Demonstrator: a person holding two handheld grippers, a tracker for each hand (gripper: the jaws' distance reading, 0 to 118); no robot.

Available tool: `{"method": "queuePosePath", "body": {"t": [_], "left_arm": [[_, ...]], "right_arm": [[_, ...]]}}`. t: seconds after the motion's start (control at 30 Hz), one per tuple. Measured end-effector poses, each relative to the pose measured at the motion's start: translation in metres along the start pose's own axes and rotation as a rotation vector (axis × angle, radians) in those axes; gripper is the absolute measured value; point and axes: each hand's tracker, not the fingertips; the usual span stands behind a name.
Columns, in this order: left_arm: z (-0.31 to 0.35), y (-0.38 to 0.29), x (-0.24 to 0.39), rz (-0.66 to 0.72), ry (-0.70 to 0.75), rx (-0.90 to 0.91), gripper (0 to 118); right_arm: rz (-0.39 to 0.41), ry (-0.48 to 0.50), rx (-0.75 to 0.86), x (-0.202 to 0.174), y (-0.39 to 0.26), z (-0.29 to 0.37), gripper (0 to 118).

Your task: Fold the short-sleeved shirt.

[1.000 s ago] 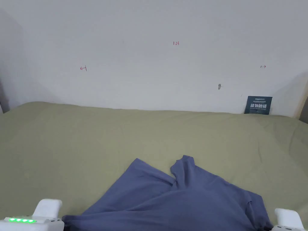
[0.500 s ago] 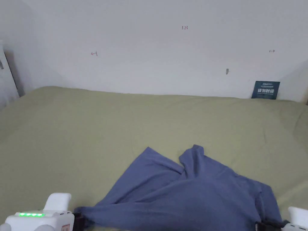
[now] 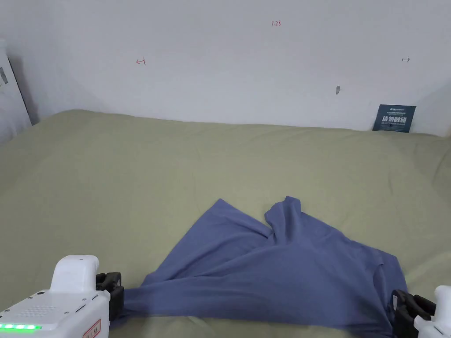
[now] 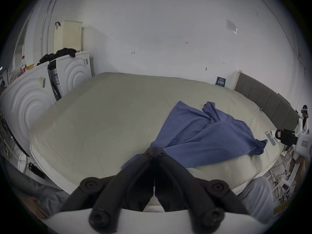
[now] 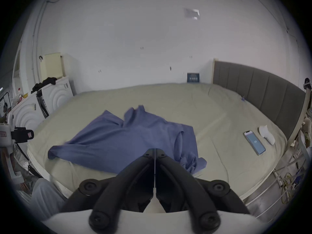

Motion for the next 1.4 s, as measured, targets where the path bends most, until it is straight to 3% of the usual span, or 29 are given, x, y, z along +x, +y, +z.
{"method": "queuePosePath", "body": {"t": [0.27, 0.6, 0.63, 0.7, 0.73, 0.93, 1.0, 1.07, 1.1, 1.13, 1.17, 1.4], "left_arm": [[0.035, 0.006, 0.018, -0.045, 0.027, 0.054, 0], [-0.023, -0.001, -0.034, 0.008, 0.034, -0.085, 3], [-0.034, -0.002, -0.041, 0.019, 0.022, -0.138, 32], [-0.058, -0.004, -0.051, 0.044, -0.021, -0.234, 107], [-0.072, -0.007, -0.055, 0.06, -0.021, -0.278, 118], [-0.127, -0.01, -0.045, -0.006, 0.057, -0.345, 117], [-0.138, -0.008, -0.051, -0.022, 0.05, -0.372, 110], [-0.143, -0.009, -0.048, -0.038, 0.027, -0.408, 77], [-0.143, -0.01, -0.051, -0.031, -0.005, -0.418, 54], [-0.141, -0.01, -0.05, -0.015, -0.037, -0.416, 22], [-0.14, -0.01, -0.048, -0.001, -0.066, -0.403, 7], [-0.133, -0.003, -0.039, -0.028, -0.037, -0.376, 6]], "right_arm": [[0.05, -0.019, 0.06, -0.017, -0.005, 0.018, 3], [0.065, -0.007, 0.036, -0.023, -0.012, 0.005, 3], [0.062, 0.0, 0.021, -0.025, -0.014, 0.002, 3], [0.055, 0.002, 0.005, -0.028, -0.018, -0.005, 3], [0.053, 0.01, -0.016, -0.029, -0.018, -0.01, 3], [0.027, 0.028, -0.086, -0.034, -0.024, -0.038, 3], [0.018, 0.024, -0.125, -0.034, -0.024, -0.051, 3], [0.014, 0.019, -0.148, -0.031, -0.024, -0.062, 3], [0.016, 0.013, -0.169, -0.03, -0.022, -0.07, 3], [0.015, 0.002, -0.181, -0.029, -0.02, -0.077, 3], [0.01, 0.003, -0.177, -0.027, -0.018, -0.083, 3], [0.034, 0.015, -0.218, -0.005, 0.026, -0.155, 4]]}}
